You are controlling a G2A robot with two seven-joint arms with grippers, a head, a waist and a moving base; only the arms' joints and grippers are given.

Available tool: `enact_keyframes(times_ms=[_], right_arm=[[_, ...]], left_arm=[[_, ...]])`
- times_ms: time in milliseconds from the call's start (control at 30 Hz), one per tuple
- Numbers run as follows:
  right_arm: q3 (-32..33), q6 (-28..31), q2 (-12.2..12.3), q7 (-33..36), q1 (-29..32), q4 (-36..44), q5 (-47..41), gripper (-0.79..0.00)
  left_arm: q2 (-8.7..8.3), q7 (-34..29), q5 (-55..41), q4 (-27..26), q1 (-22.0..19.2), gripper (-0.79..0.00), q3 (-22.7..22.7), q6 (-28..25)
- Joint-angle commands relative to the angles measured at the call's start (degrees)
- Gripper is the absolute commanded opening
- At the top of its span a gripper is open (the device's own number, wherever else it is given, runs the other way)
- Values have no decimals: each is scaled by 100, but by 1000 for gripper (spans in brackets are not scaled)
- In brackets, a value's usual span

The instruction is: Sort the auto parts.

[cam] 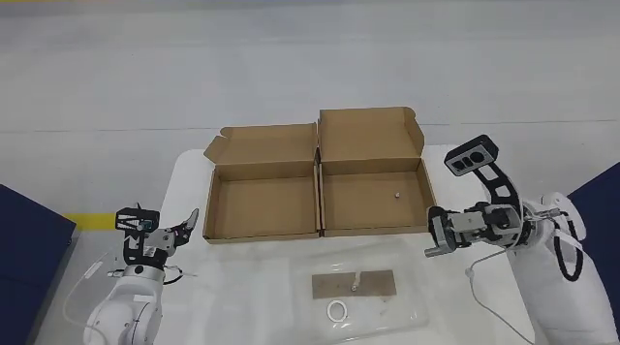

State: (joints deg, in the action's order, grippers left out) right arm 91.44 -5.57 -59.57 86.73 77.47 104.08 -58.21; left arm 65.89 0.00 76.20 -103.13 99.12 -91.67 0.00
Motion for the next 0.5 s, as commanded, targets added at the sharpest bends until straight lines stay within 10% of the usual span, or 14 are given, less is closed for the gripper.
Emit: enact_keyframes(times_ms=[0, 467], right_arm=[[122, 39, 45, 127, 169, 55, 435, -785], [280, -4, 155, -148, 175, 308, 1921, -785]], left_arm=[[0, 0, 0, 0, 0, 0, 0, 0], [0, 0, 0, 0, 0, 0, 0, 0]])
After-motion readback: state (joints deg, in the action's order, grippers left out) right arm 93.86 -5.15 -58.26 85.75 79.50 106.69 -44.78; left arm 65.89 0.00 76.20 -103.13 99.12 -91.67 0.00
